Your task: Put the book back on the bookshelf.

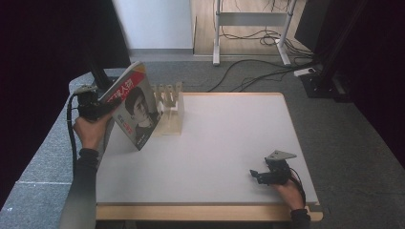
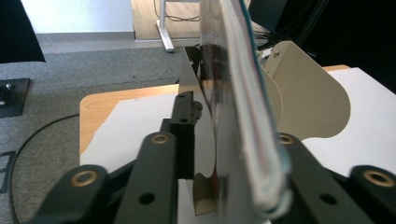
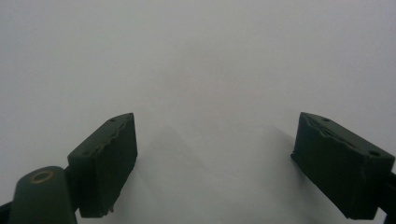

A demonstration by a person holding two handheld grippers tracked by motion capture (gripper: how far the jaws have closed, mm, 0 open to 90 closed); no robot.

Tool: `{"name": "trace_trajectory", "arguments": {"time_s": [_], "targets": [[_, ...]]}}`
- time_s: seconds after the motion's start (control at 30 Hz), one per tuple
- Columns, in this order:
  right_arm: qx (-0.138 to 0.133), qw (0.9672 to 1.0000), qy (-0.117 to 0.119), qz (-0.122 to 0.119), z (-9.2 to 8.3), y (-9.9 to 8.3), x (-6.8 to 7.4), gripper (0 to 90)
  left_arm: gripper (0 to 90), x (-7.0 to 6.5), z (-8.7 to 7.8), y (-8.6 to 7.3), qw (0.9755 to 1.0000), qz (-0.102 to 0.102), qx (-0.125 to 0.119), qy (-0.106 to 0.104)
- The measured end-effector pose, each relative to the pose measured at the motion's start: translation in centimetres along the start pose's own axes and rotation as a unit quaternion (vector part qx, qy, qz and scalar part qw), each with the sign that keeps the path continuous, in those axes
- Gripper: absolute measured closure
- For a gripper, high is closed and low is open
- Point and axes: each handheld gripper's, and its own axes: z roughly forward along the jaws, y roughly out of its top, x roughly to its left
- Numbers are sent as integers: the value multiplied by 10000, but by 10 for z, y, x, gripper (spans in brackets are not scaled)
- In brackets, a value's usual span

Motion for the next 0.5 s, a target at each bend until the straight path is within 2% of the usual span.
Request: {"name": "trace_trajectory", "arguments": {"time_s": [0.1, 0.23, 0.37, 0.5], "targets": [[-5, 10000, -15, -1, 0, 0, 0, 132, 579, 1, -1, -1, 10000, 26, -35, 57], [6, 10000, -33, -14, 0, 0, 1, 131, 391, 1, -5, -3, 9998, 59, -170, -30], [12, 10000, -39, -17, 0, 0, 1, 131, 257, 1, -11, -7, 9993, 185, -294, -112], [20, 10000, -72, -42, 1, 1, 2, 131, 147, -3, -18, -12, 9988, 370, -283, -148]]}}
